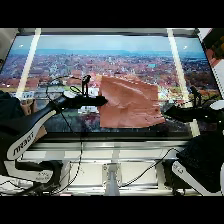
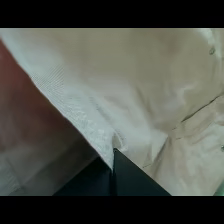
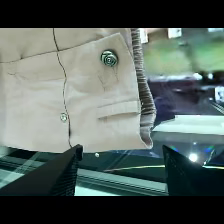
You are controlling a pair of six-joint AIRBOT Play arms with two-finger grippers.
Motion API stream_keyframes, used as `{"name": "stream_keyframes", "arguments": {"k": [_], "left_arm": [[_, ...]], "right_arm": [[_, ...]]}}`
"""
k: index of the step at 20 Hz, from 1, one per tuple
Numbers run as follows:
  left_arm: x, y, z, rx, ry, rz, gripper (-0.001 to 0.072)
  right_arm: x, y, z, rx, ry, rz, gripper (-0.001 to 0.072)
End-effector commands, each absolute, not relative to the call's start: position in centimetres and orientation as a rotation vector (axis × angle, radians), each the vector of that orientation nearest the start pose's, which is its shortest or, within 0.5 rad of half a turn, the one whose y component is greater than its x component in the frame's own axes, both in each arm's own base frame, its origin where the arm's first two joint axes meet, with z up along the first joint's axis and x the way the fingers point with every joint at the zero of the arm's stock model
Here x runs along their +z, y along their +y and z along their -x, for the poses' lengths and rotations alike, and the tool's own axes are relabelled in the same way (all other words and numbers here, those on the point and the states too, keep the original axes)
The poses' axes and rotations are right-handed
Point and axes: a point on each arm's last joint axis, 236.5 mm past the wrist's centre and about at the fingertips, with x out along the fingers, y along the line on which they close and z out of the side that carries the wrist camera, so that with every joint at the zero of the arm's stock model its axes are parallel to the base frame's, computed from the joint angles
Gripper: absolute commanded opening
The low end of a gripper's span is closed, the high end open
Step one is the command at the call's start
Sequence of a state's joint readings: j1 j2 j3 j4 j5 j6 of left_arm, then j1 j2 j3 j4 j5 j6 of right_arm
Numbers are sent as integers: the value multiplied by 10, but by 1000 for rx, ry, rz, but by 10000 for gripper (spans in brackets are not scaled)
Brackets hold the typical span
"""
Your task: Fold the clothes and pants, and hang the long-sleeved shirts on hangers.
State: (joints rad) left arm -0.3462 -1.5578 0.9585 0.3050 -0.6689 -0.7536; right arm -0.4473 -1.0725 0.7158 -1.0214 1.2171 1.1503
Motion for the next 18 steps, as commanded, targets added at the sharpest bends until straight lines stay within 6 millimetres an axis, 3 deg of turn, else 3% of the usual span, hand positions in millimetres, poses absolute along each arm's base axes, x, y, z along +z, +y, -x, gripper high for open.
{"name": "stream_keyframes", "arguments": {"k": [1, 4, 6, 7, 9, 14, 16, 18], "left_arm": [[2, -294, -406, -871, 896, 344, 12], [95, -292, -429, -890, 689, 323, 12], [131, -279, -450, -817, 567, 301, 12], [134, -272, -460, -774, 537, 297, 12], [113, -264, -472, -721, 552, 253, 12], [2, -252, -490, -635, 760, 248, 13], [-20, -242, -496, -603, 794, 257, 13], [-26, -230, -501, -579, 801, 266, 13]], "right_arm": [[-39, -2, -272, 213, 1344, -519, 551], [-39, -2, -272, 212, 1341, -520, 551], [-38, -1, -272, 214, 1342, -522, 551], [-38, 0, -273, 217, 1338, -530, 551], [-32, 7, -278, 235, 1313, -569, 551], [-24, 37, -282, 342, 1291, -599, 550], [-36, 57, -275, 392, 1314, -558, 550], [-51, 67, -279, 376, 1293, -513, 551]]}}
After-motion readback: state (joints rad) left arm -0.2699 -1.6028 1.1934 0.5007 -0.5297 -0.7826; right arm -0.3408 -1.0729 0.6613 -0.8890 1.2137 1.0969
